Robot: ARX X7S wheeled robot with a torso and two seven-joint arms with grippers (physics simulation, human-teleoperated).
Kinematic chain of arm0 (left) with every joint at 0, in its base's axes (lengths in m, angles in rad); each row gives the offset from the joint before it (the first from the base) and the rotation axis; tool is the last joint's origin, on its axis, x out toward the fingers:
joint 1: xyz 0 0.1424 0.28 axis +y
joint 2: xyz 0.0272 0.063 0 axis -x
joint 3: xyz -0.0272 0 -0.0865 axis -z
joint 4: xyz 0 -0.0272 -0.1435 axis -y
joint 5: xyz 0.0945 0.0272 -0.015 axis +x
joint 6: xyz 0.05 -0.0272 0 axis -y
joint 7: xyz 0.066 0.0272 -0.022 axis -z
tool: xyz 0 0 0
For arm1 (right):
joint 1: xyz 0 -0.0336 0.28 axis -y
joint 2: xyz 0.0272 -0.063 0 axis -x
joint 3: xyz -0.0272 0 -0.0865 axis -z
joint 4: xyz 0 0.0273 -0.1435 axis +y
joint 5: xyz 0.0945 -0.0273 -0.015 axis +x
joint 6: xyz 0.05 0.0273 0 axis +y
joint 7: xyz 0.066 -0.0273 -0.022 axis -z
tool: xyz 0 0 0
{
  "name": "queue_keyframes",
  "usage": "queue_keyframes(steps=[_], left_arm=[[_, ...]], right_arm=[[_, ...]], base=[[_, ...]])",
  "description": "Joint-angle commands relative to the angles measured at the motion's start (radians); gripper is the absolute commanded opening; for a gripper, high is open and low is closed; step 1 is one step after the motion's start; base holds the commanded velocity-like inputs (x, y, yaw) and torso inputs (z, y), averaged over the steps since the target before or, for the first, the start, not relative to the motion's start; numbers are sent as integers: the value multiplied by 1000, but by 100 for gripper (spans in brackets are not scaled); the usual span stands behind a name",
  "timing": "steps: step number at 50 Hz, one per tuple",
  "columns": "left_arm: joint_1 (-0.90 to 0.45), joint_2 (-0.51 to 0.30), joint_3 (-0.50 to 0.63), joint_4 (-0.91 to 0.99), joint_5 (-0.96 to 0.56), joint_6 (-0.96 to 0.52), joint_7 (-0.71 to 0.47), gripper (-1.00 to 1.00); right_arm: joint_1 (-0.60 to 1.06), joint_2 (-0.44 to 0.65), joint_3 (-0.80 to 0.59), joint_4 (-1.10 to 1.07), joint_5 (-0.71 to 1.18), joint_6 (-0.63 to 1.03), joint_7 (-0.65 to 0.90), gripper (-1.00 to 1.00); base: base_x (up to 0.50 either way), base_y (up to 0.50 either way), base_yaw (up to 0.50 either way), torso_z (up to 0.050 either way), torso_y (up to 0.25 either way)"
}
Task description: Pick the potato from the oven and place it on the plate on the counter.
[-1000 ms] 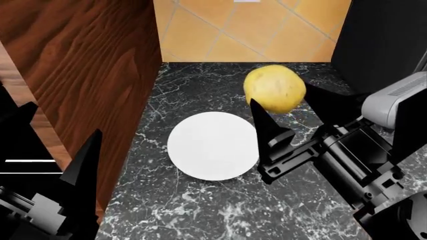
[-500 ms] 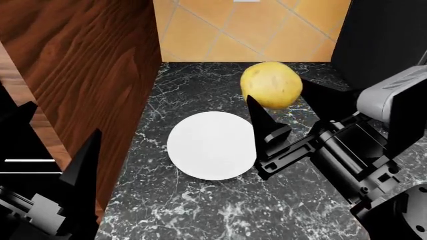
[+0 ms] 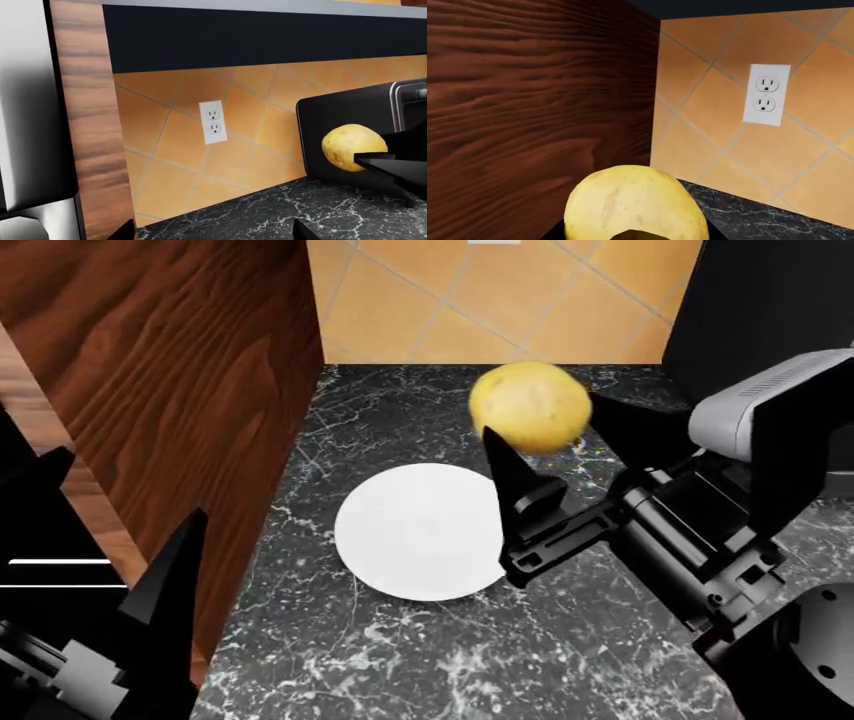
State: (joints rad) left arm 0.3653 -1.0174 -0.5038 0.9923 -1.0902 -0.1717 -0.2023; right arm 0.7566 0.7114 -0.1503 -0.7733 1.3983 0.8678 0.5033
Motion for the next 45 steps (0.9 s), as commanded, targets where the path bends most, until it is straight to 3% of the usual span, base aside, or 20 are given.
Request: queue_keyframes(steps=[1, 16, 17, 45], left_arm=[[18, 1, -22, 6, -8, 2, 6, 100], [26, -6, -33, 12, -18, 4, 0, 100], [25, 5, -21, 4, -1, 9, 13, 100], [29, -6, -30, 10, -11, 11, 2, 100]], right_arm=[[89, -9, -52, 58, 30, 67, 6, -100], [200, -78, -180, 215, -15, 146, -61, -100], [234, -101, -238, 308, -61, 176, -115, -100], [273, -159, -366, 499, -184, 184, -228, -100]], base=[[0, 0, 0, 0, 0], [0, 0, 0, 0, 0], [0, 0, 0, 0, 0], [0, 0, 0, 0, 0]])
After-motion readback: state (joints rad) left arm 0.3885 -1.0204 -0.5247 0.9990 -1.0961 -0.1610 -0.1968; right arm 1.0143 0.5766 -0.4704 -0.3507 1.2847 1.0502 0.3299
